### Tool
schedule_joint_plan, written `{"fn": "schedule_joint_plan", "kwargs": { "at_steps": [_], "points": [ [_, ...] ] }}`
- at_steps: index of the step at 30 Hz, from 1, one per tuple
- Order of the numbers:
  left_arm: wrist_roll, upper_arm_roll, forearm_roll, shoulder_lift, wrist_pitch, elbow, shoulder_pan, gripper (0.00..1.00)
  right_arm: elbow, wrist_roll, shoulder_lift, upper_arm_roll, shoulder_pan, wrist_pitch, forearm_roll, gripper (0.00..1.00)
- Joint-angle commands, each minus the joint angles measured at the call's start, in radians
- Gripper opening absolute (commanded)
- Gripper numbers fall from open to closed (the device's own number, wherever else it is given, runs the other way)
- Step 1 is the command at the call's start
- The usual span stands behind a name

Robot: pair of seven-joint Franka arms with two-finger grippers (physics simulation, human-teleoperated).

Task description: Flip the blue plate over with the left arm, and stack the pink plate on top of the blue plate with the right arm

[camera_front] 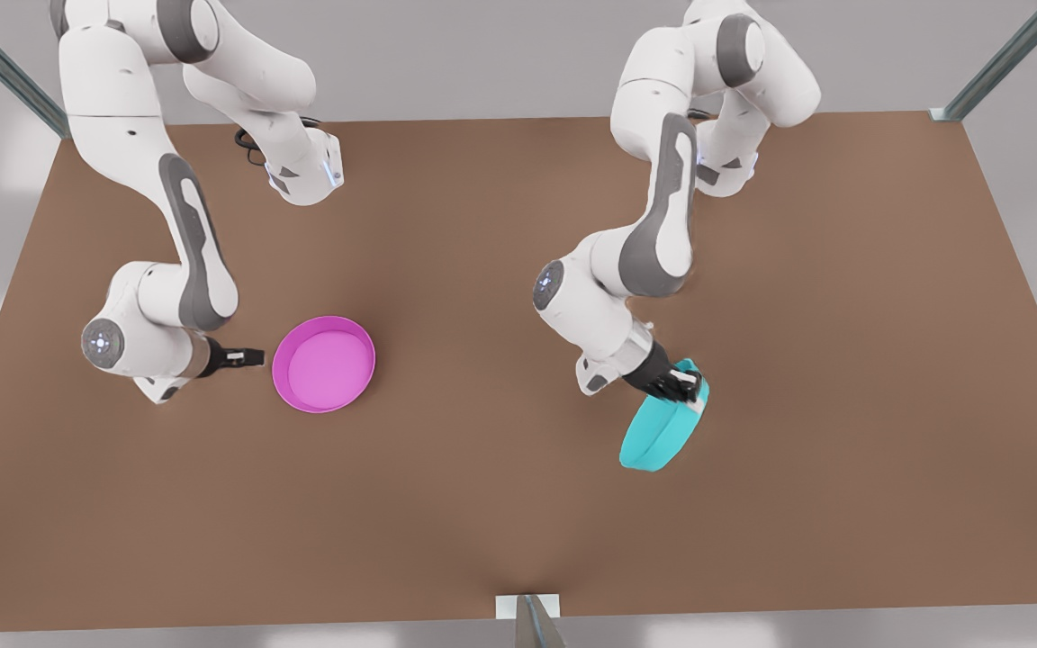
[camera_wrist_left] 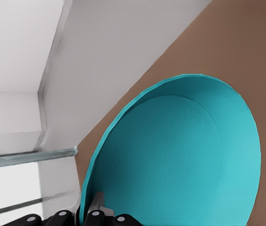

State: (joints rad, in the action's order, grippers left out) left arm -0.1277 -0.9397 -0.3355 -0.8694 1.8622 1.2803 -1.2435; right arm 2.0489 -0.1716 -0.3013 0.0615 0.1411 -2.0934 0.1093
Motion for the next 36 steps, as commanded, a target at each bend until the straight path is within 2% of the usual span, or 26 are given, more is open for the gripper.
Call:
{"fn": "schedule_joint_plan", "kwargs": {
  "at_steps": [1, 5, 8, 10, 18, 23, 32, 33, 34, 35, 36],
  "points": [
    [-1.042, -0.005, -0.132, -0.037, 0.063, 0.004, -0.047, 0.21, 0.036, -0.203, 0.002, 0.000, -0.003, -0.109, 0.006, 1.00],
    [-1.337, -0.011, -0.398, -0.134, -0.086, 0.047, -0.201, 0.21, 0.048, -0.200, -0.067, 0.004, -0.018, -0.228, 0.027, 1.00],
    [-1.699, 0.038, -0.484, -0.186, -0.135, 0.048, -0.261, 0.21, 0.054, -0.198, -0.067, 0.006, -0.018, -0.229, 0.050, 1.00],
    [-1.955, 0.128, -0.638, -0.178, -0.152, 0.103, -0.263, 0.21, 0.053, -0.200, -0.073, 0.012, -0.018, -0.238, 0.076, 1.00],
    [-2.005, 0.295, -0.685, -0.198, -0.230, 0.106, -0.221, 0.21, 0.093, -0.198, -0.081, 0.012, -0.017, -0.292, 0.109, 1.00],
    [-2.038, 0.308, -0.683, -0.257, -0.236, 0.109, -0.218, 0.21, 0.093, -0.198, -0.096, 0.012, -0.017, -0.313, 0.113, 1.00],
    [-2.060, 0.348, -0.675, -0.281, -0.271, 0.106, -0.225, 0.21, 0.116, -0.198, -0.127, 0.018, -0.017, -0.366, 0.122, 1.00],
    [-2.057, 0.348, -0.671, -0.281, -0.279, 0.105, -0.228, 0.40, 0.117, -0.198, -0.127, 0.020, -0.017, -0.366, 0.122, 1.00],
    [-2.051, 0.360, -0.671, -0.287, -0.293, 0.106, -0.231, 0.55, 0.120, -0.198, -0.127, 0.021, -0.018, -0.369, 0.122, 1.00],
    [-2.038, 0.375, -0.671, -0.289, -0.317, 0.106, -0.231, 0.68, 0.122, -0.198, -0.127, 0.029, -0.017, -0.370, 0.122, 1.00],
    [-1.979, 0.392, -0.671, -0.284, -0.345, 0.106, -0.231, 0.77, 0.126, -0.198, -0.127, 0.031, -0.017, -0.372, 0.122, 1.00]
  ]
}}
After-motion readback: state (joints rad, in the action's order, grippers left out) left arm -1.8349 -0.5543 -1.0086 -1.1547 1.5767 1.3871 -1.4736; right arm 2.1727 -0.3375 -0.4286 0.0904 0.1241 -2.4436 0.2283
